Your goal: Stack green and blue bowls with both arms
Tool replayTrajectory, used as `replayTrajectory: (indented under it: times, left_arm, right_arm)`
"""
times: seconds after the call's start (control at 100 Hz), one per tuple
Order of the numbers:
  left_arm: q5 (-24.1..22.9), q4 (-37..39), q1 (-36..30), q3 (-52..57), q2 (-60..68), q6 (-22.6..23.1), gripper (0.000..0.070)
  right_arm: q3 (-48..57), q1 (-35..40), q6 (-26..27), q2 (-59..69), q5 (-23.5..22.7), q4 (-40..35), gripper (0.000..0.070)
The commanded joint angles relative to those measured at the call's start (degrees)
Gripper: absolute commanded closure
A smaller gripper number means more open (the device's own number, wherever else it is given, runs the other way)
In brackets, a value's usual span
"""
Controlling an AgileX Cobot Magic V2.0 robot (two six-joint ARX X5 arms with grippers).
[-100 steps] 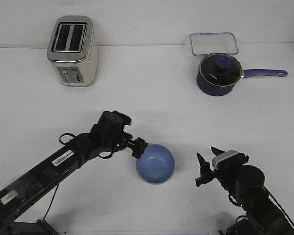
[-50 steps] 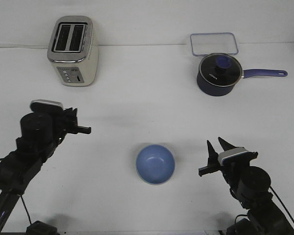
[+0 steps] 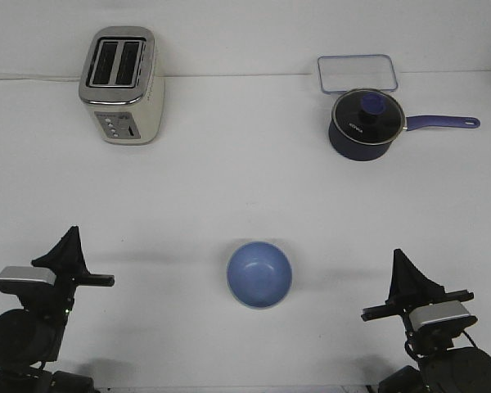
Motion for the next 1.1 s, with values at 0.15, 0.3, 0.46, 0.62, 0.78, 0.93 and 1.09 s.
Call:
replayTrajectory:
  times: [0.15, 0.3, 0.46, 0.62, 0.78, 0.93, 1.09]
  left_arm:
    - [-0.3, 0.5, 0.1, 0.6, -2.8, 0.0, 0.0685]
    - [-0.2, 0.5, 0.1, 0.6, -3.2, 0.0, 0.0685]
    - [-0.2, 0.1, 0.1, 0.6, -3.2, 0.0, 0.0685]
    - [-0.2, 0.1, 0.1, 0.6, -3.2, 0.0, 0.0685]
    - [-0.2, 0.1, 0.1, 0.5, -3.3, 0.4, 0.0685]
    - [0.8, -0.2, 3.5, -2.3, -4.4, 0.6, 0.0685]
    - [8.2, 7.0, 9.8, -12.8, -9.3, 0.5, 0.0686]
  right_arm:
    - [0.3, 0.3, -0.9, 0.2, 0.4, 0.3, 0.0698]
    - [0.3, 0.3, -0.9, 0.2, 0.3, 0.3, 0.0698]
    - [0.3, 0.3, -0.9, 0.2, 0.3, 0.3, 0.0698]
    - [0.3, 0.3, -0.9, 0.2, 0.3, 0.3, 0.0698]
    - [0.3, 0.3, -0.9, 0.2, 0.3, 0.3, 0.0698]
    - [0.3, 0.3, -0.9, 0.2, 0.3, 0.3, 0.0698]
    - [0.3, 0.3, -0.9, 0.2, 0.3, 0.3, 0.0698]
